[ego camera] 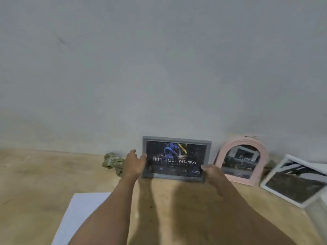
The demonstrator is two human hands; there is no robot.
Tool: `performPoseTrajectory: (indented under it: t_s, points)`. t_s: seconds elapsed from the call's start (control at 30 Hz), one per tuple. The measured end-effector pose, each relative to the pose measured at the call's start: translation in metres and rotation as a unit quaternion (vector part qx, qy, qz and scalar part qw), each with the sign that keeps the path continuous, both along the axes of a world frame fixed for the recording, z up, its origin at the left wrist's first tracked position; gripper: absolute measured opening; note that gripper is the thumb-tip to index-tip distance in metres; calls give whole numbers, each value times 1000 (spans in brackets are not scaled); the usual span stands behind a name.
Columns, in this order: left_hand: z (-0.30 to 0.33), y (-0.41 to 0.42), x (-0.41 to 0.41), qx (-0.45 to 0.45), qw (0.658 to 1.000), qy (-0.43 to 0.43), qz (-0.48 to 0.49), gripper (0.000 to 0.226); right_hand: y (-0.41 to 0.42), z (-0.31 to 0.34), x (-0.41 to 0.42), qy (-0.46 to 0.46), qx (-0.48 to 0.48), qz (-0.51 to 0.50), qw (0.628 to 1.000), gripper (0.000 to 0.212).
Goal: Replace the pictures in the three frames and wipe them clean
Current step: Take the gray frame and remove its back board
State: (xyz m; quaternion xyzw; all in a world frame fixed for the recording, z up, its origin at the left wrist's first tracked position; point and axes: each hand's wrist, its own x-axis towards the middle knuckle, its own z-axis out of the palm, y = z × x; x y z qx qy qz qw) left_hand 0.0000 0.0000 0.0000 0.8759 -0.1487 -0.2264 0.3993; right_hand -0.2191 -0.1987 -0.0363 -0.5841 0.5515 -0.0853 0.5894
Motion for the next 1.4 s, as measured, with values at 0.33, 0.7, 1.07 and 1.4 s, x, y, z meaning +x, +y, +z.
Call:
performPoseTrajectory:
  t_s: [0.33,0.7,1.07,1.4]
  points:
    - [-77,-23,49,30,996,44,-74,37,-21,-40,13,-8,-14,-95,995,39]
    - [-68,-4,24,4,996,2,-86,20,4,-3,-47,-79,19,-77,994,22]
    - [43,7,-145,81,951,-104,-278,53,63,93,-133,-51,-8,-92,994,10]
    - [141,-16,-294,124,904,-223,-344,35,109,166,-134,53,-176,-78,980,9]
